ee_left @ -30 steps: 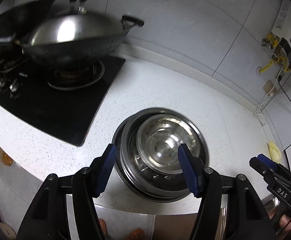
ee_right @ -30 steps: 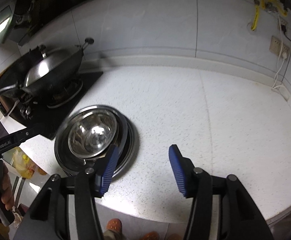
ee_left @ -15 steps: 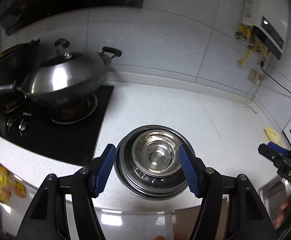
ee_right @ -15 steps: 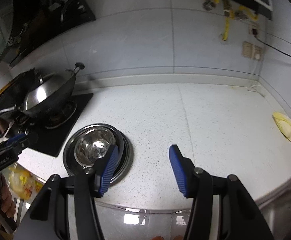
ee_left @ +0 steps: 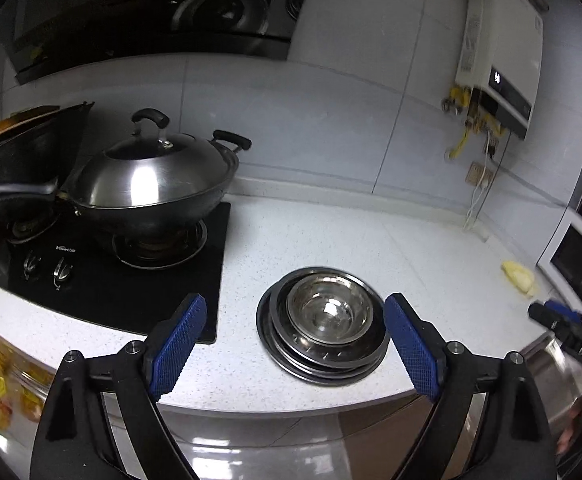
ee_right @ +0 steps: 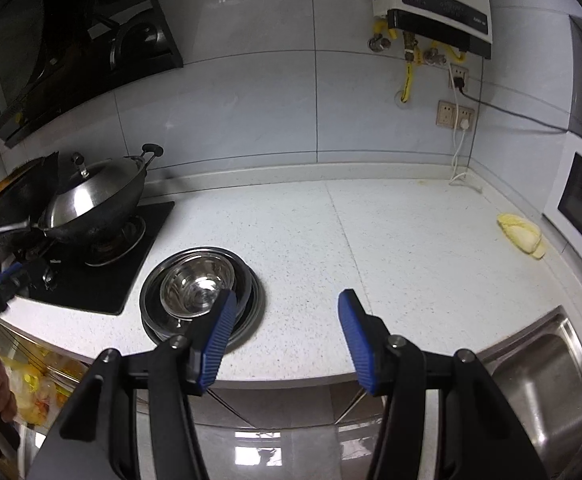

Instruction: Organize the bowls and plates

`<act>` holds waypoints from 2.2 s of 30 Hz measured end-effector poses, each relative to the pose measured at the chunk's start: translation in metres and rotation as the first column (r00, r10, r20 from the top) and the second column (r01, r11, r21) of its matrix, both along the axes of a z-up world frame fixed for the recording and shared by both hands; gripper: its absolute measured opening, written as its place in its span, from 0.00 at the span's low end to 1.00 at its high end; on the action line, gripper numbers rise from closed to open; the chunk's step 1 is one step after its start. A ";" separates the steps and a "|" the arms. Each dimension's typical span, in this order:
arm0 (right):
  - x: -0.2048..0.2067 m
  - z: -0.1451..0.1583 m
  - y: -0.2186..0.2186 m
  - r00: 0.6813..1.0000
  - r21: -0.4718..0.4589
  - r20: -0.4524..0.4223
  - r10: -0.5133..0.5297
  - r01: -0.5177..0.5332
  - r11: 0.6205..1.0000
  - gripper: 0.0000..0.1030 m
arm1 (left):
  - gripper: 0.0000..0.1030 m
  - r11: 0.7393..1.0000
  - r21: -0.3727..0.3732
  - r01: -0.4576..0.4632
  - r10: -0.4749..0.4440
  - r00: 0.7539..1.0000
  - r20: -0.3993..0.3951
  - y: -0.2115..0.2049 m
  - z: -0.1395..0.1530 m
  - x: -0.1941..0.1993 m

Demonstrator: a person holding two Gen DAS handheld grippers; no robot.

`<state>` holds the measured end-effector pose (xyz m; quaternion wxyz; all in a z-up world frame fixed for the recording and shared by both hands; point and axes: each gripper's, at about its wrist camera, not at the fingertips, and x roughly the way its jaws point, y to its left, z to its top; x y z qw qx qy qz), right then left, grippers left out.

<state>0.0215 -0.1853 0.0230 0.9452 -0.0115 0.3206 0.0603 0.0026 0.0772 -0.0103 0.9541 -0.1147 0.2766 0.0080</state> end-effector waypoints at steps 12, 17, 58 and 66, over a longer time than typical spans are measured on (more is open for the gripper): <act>-0.025 -0.002 -0.024 0.999 -0.011 0.011 0.038 -0.038 0.999 0.50 | 0.96 0.998 -0.013 -0.055 0.055 0.998 -0.006 -0.011 0.001 -0.040; -0.031 0.000 -0.039 0.998 -0.001 0.013 0.058 -0.058 0.998 0.50 | 0.97 0.995 0.028 -0.098 0.098 0.995 -0.010 -0.019 0.004 -0.058; -0.044 0.009 -0.065 0.995 -0.018 0.039 0.092 -0.091 0.996 0.50 | 0.97 0.989 0.035 -0.146 0.147 0.989 -0.027 -0.037 0.000 -0.080; -0.046 0.009 -0.062 0.995 -0.024 0.039 0.092 -0.091 0.996 0.50 | 0.97 0.991 0.024 -0.130 0.130 0.991 -0.025 -0.033 -0.001 -0.080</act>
